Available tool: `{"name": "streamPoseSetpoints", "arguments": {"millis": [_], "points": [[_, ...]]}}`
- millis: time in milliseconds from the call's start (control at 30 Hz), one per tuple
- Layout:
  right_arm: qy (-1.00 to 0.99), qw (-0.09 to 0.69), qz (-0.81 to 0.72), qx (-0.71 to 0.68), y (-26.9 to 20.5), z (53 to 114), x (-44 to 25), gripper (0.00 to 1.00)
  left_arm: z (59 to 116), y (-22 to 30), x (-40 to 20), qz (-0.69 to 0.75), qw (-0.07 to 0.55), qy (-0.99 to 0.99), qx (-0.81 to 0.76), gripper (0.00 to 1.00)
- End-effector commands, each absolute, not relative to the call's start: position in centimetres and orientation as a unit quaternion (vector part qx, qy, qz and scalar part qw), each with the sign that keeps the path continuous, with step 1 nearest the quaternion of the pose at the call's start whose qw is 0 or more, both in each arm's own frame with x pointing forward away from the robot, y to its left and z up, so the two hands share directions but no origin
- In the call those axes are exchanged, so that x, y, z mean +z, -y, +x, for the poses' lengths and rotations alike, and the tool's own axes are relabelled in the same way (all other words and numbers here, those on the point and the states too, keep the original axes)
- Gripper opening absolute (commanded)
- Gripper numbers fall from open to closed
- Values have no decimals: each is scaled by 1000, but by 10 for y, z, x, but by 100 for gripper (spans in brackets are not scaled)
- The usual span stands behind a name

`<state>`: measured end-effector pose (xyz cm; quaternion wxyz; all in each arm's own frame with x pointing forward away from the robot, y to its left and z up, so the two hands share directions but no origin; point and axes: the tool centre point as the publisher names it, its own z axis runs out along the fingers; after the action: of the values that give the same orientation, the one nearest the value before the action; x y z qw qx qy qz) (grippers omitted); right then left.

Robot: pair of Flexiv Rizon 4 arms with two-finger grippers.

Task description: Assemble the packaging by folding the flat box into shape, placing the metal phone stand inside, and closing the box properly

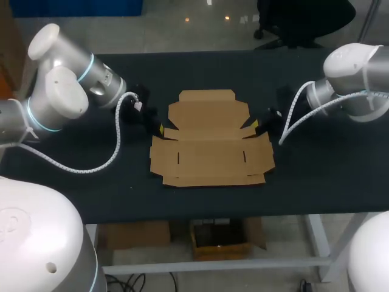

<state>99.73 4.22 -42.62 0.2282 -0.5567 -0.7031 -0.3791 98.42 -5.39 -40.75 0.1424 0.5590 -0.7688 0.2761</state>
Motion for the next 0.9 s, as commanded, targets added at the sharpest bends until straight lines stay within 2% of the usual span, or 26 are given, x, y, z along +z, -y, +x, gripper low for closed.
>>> {"name": "streamPoseSetpoints", "arguments": {"millis": [33,467,900], "points": [[702,231,-555,-381,-42,997,-428,0,984,54,-411,559,145,768,277,0],[704,235,-553,-379,-43,997,-429,0,986,59,-418,555,161,767,280,0],[706,226,-552,-382,-49,995,-421,0,982,66,-403,544,147,777,282,0]]}}
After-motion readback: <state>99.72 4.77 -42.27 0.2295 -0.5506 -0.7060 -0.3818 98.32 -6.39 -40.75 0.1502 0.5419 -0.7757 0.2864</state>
